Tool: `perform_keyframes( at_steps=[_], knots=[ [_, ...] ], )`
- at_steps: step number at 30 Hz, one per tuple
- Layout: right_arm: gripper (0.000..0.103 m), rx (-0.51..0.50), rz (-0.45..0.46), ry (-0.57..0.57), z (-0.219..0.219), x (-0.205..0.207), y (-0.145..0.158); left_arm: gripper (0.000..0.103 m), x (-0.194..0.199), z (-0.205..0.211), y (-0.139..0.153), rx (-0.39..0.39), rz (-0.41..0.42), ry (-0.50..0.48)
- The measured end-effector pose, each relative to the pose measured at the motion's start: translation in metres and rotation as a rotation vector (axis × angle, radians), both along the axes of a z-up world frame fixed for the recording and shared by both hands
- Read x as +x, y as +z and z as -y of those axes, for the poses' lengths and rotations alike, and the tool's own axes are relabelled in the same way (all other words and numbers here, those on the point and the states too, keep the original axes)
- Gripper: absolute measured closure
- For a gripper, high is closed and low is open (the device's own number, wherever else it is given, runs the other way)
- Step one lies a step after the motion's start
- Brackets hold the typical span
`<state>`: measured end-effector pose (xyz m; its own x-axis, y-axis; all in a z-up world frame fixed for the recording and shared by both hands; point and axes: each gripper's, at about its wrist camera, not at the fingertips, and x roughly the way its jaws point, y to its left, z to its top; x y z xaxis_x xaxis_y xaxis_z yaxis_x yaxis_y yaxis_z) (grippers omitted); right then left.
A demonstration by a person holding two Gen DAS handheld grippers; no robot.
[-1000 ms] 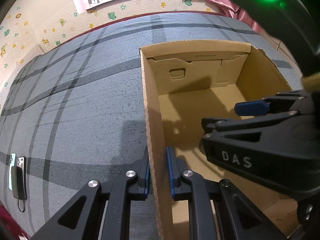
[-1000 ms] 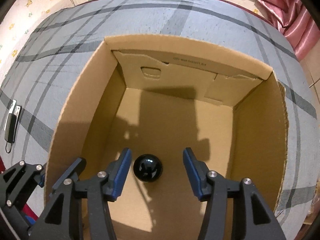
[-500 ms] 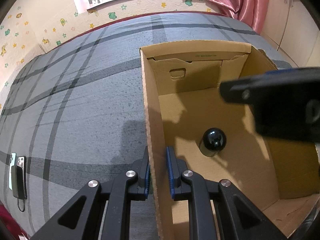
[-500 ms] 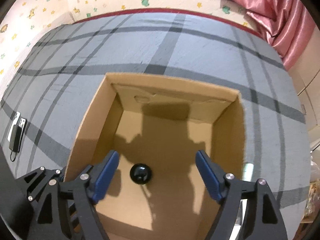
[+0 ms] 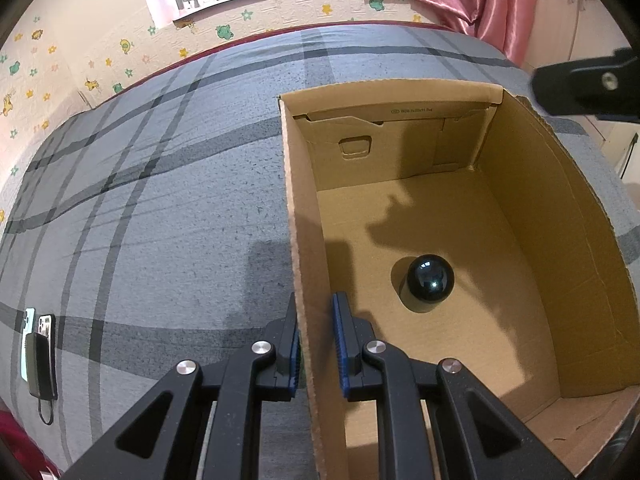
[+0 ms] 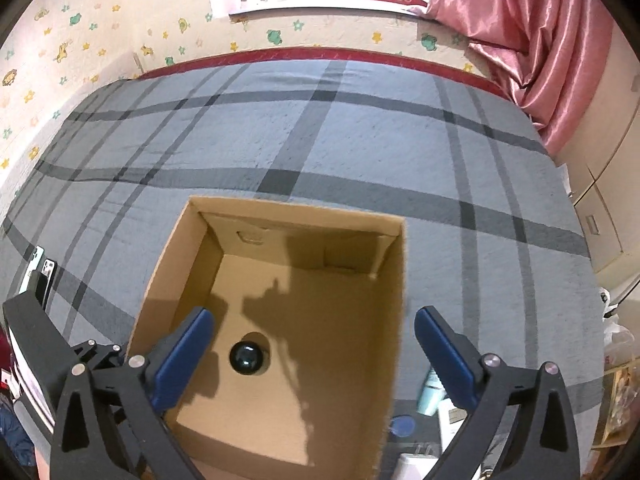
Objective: Organize rigid objects
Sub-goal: 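Open the right gripper to drop the ball into the box, then move the right gripper to the white remote and grasp it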
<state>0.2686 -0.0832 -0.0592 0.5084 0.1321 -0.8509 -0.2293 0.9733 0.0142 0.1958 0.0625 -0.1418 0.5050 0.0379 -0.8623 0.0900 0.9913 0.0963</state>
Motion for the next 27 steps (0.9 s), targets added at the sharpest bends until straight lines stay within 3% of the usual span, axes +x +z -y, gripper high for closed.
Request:
perform_keyframes(
  at_steps=[15, 27],
  knots=[
    [0.000, -0.002, 0.028, -0.118, 0.092, -0.008, 0.017, 0.088, 0.000, 0.001, 0.001, 0.010, -0.001, 0.000],
    [0.000, -0.023, -0.007, -0.187, 0.154, -0.025, -0.017, 0.088, 0.000, 0.003, 0.001, 0.017, 0.000, 0.001]
  ],
)
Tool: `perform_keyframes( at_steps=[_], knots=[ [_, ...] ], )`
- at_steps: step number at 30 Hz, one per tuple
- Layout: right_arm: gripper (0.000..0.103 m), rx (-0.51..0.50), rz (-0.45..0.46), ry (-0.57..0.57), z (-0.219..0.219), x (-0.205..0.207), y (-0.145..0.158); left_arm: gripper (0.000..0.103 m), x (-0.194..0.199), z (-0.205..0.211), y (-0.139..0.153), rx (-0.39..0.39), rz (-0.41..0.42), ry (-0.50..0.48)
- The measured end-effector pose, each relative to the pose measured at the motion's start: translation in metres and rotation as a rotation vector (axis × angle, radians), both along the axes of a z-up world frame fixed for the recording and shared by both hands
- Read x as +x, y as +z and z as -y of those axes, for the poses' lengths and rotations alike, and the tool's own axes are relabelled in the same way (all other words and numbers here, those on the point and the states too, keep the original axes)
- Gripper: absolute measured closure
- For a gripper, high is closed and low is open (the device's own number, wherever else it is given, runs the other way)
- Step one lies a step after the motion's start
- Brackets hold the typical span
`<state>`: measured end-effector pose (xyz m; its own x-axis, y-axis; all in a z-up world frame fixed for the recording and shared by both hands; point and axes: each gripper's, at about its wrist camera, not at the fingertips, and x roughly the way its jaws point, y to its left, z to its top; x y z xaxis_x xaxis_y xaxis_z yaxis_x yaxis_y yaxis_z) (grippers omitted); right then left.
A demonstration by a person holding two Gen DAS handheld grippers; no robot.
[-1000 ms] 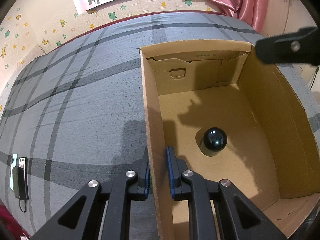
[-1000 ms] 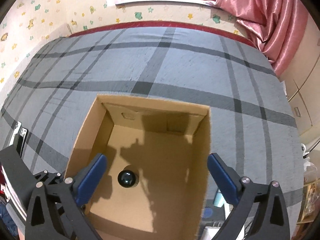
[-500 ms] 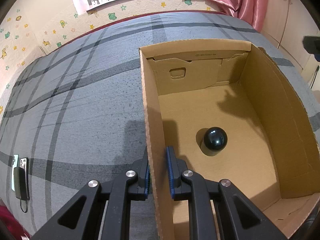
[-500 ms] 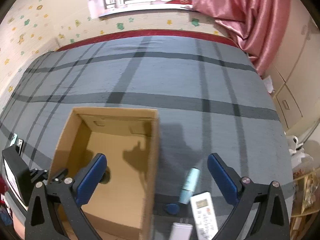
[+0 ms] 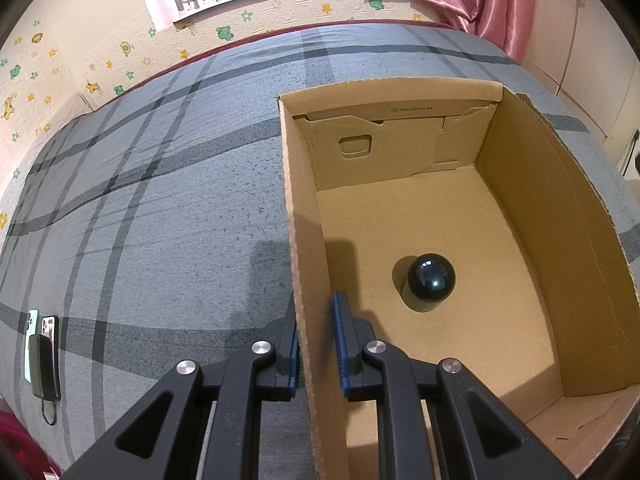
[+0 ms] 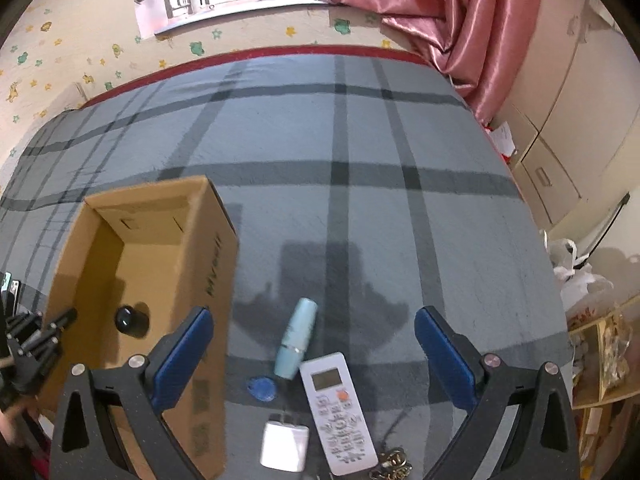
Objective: Organize rigid objects
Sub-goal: 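Move the right gripper to the white remote and grasp it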
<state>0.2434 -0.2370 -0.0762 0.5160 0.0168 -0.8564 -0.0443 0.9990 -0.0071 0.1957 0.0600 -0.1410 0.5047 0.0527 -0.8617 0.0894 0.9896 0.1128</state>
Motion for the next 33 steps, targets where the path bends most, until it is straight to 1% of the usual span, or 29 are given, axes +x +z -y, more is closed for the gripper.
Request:
perform_keyframes(
  at_steps=[2, 6, 18, 26, 33],
  knots=[
    [0.000, -0.010, -0.005, -0.004, 0.005, -0.004, -0.008, 0.088, 0.000, 0.001, 0.000, 0.002, 0.000, 0.000],
    [0.000, 0.004, -0.020, 0.003, 0.016, -0.013, -0.025, 0.088, -0.001, 0.001, 0.000, 0.008, 0.002, 0.000],
    [0.000, 0.001, -0.079, -0.009, 0.041, -0.033, -0.076, 0.088, -0.002, 0.003, 0.000, 0.017, 0.003, 0.002],
    [0.001, 0.010, -0.108, -0.001, 0.049, -0.046, -0.100, 0.088, -0.003, 0.004, 0.000, 0.023, 0.003, 0.003],
    [0.001, -0.003, -0.134, 0.021, 0.051, -0.060, -0.115, 0.088, -0.004, 0.004, 0.000, 0.026, 0.004, 0.003]
  ],
)
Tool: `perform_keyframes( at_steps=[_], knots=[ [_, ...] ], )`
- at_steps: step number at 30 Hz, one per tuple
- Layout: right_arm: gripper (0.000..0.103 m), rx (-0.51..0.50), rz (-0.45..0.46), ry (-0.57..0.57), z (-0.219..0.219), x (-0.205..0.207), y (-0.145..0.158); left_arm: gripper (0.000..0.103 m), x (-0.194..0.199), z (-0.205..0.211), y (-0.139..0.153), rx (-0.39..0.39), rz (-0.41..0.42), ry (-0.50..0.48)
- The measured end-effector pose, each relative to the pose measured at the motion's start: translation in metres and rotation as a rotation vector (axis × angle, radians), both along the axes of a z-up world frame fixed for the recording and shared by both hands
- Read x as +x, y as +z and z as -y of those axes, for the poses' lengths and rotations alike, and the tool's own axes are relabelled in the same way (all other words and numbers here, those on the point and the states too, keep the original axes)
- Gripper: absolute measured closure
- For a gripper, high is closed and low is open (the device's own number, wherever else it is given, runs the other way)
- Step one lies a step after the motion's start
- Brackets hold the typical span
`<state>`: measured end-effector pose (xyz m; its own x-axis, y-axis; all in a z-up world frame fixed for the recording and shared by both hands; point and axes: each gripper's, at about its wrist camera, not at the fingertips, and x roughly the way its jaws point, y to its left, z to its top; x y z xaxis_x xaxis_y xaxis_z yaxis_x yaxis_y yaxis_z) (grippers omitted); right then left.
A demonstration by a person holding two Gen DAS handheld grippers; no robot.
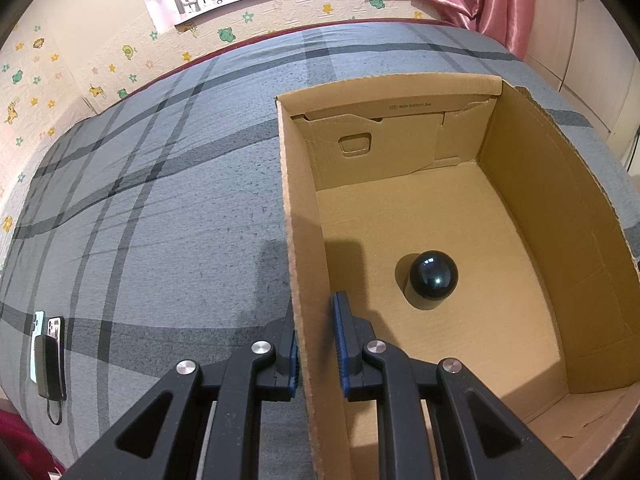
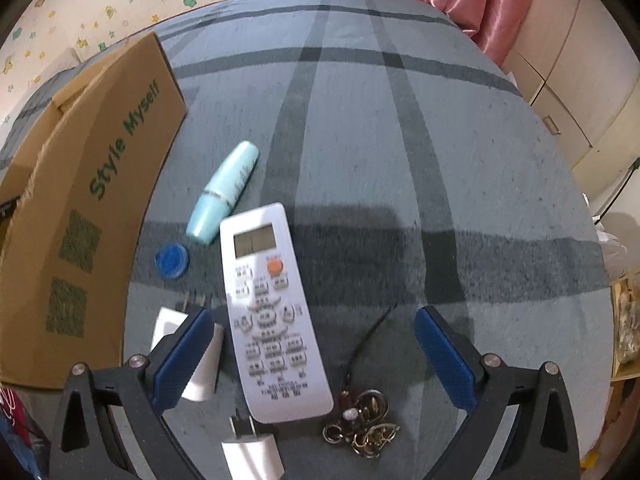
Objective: Organize rigid objects
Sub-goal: 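Move the right gripper to the white remote and grasp it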
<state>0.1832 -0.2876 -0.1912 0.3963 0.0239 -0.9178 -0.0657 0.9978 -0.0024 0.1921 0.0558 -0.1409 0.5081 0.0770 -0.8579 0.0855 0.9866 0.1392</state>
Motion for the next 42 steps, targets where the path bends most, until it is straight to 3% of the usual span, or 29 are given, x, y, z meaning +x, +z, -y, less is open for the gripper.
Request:
perform_keyframes(
  at_steps=[14, 26, 31, 34, 35, 42],
  knots=[
    [0.005, -0.029, -0.056, 0.028, 0.001, -0.012, -0.023, 0.088, 0.000, 0.000, 0.000, 0.001, 0.000, 0.003],
    [0.007, -0.035, -0.058, 0.038, -0.005, 0.009, -0.030, 0.088, 0.000, 0.000, 0.000, 0.004, -0.003, 0.004],
    [0.019, -0.025, -0.056, 0.047, -0.009, 0.013, -0.029, 0.088, 0.000, -0.001, 0.000, 0.002, -0.002, 0.005],
    [0.038, -0.012, -0.049, 0.059, -0.011, 0.013, -0.025, 0.088, 0.000, -0.001, 0.000, 0.003, -0.002, 0.005],
    [0.052, 0.001, -0.048, 0.064, -0.012, 0.013, -0.024, 0.088, 0.000, -0.001, 0.000, 0.003, -0.002, 0.005],
    [0.053, 0.036, -0.044, 0.038, -0.005, 0.014, -0.013, 0.088, 0.000, -0.001, -0.001, 0.005, -0.002, 0.004]
  ],
)
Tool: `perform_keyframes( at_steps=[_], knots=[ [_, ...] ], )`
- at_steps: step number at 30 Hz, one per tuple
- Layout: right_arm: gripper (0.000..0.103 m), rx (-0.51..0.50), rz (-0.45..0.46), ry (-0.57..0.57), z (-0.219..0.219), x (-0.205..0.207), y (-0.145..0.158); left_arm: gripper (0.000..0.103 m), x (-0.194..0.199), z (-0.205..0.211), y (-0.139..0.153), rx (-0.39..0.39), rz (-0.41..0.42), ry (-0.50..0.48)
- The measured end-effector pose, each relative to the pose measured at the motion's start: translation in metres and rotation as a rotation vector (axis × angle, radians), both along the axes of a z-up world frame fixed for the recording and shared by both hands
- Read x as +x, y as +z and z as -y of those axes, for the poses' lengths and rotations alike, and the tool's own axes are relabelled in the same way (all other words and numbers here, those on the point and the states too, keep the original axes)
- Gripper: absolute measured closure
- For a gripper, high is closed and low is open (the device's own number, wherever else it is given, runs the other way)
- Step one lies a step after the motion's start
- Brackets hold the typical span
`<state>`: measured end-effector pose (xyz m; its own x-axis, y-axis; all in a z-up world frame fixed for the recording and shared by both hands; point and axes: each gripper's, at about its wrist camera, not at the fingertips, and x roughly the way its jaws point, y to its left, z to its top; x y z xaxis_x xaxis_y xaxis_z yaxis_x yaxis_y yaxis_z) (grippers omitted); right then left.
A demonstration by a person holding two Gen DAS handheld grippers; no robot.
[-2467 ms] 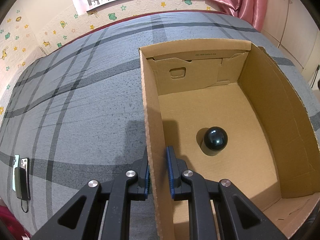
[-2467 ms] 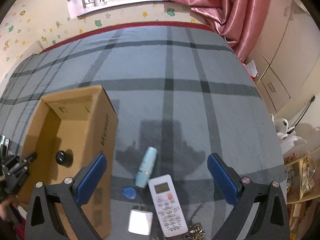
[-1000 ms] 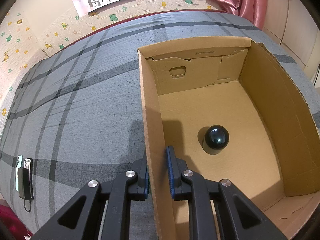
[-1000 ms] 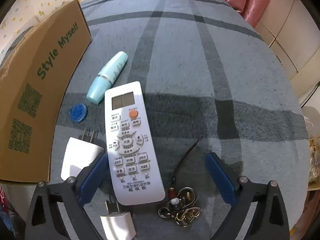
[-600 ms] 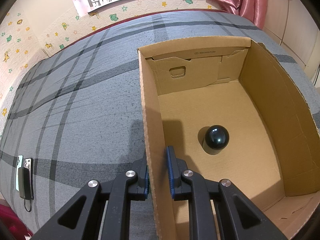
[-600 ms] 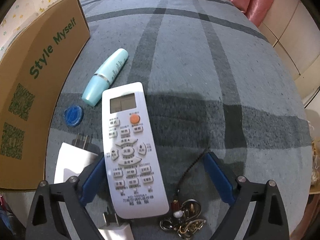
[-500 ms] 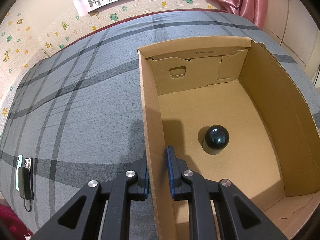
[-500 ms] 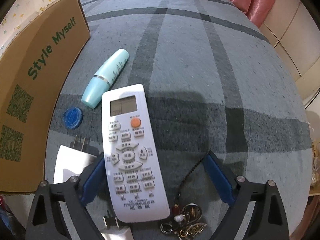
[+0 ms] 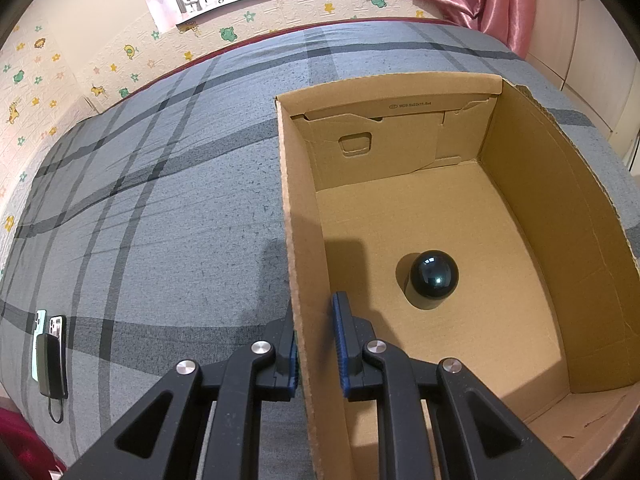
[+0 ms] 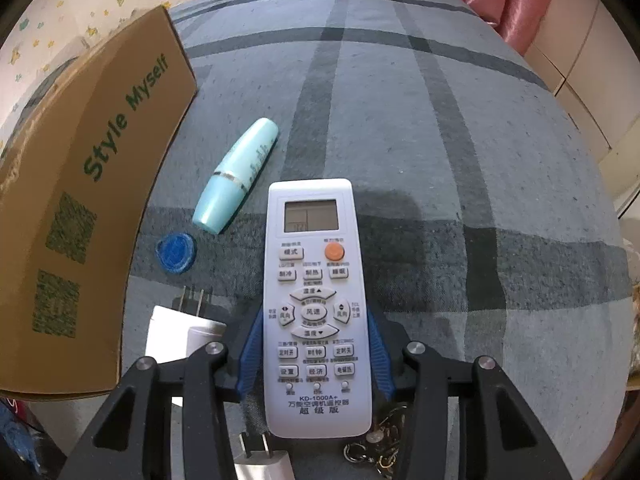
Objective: Organize rigid objects
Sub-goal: 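Move the right gripper to the white remote and grasp it, then lift the white remote with the right gripper and carry it over the box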
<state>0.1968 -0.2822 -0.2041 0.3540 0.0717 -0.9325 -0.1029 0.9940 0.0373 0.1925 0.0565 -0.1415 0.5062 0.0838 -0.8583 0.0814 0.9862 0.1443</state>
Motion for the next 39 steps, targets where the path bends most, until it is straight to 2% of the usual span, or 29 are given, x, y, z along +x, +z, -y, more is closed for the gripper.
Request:
perform_keyframes(
  at_steps=[16, 28, 39],
  knots=[
    [0.054, -0.004, 0.045, -0.032, -0.008, -0.017, 0.029, 0.088, 0.000, 0.000, 0.000, -0.002, 0.000, 0.001],
    [0.054, -0.023, 0.109, -0.013, -0.014, -0.025, 0.075, 0.088, -0.001, 0.001, 0.000, -0.003, 0.000, 0.001],
    [0.054, -0.018, 0.161, 0.022, -0.037, -0.021, 0.109, 0.088, -0.001, 0.001, 0.000, -0.009, -0.001, 0.003]
  ],
)
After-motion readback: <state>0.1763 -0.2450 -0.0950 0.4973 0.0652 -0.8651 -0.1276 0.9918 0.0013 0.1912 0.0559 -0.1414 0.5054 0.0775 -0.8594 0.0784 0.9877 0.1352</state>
